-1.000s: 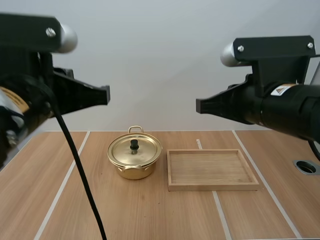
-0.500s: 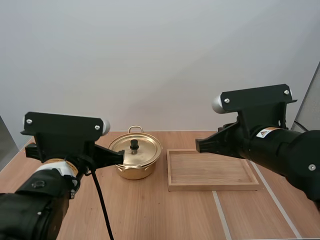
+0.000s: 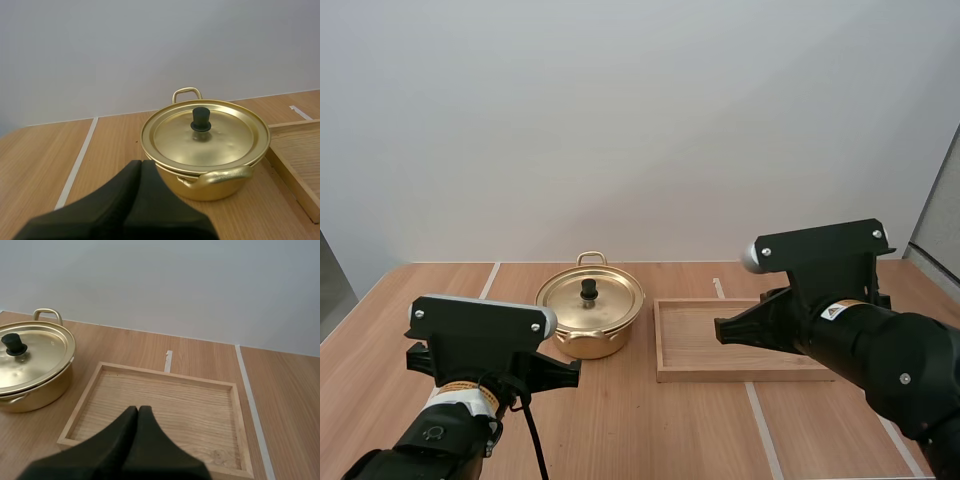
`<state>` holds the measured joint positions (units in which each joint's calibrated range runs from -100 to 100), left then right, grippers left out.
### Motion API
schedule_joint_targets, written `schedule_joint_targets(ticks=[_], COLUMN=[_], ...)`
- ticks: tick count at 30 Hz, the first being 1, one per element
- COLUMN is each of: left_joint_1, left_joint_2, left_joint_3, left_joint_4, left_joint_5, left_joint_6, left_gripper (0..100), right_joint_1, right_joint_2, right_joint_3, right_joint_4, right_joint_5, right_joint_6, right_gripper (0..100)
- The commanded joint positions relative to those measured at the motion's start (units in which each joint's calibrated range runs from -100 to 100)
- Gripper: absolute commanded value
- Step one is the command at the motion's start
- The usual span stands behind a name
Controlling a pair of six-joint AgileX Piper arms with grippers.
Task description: Open the pot, put the grape inside, and close it
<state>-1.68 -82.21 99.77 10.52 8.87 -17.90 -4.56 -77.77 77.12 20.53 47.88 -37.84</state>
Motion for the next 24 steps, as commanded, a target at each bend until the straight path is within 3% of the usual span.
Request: schedule_joint_targets(ticks=[1, 10, 13, 24], left_joint_1=[0.06, 0.06, 0.06, 0.06], left_joint_2=[-0.3, -0.3, -0.3, -0.3], left_joint_3=[0.2, 0.2, 0.2, 0.2], left_joint_4=[0.8, 0.8, 0.8, 0.8], left_joint_5=[-0.5, -0.8, -0.8, -0.8], left_joint_6=[0.1, 0.3, 0.3, 0.3], left_gripper=[0, 0, 0, 0], right_joint_1=[-0.2, -0.2, -0.2, 0.1], right_joint_2=[-0.5, -0.5, -0.5, -0.5], right_joint_3=[0.3, 1.1, 2.9, 12.7], right_joint_4=[-0.8, -0.9, -0.9, -0.8], right_joint_5=[-1.6, -1.8, -4.3, -29.6], right_joint_6=[-0.5, -0.9, -6.1, -9.6], right_gripper=[0, 0, 0, 0])
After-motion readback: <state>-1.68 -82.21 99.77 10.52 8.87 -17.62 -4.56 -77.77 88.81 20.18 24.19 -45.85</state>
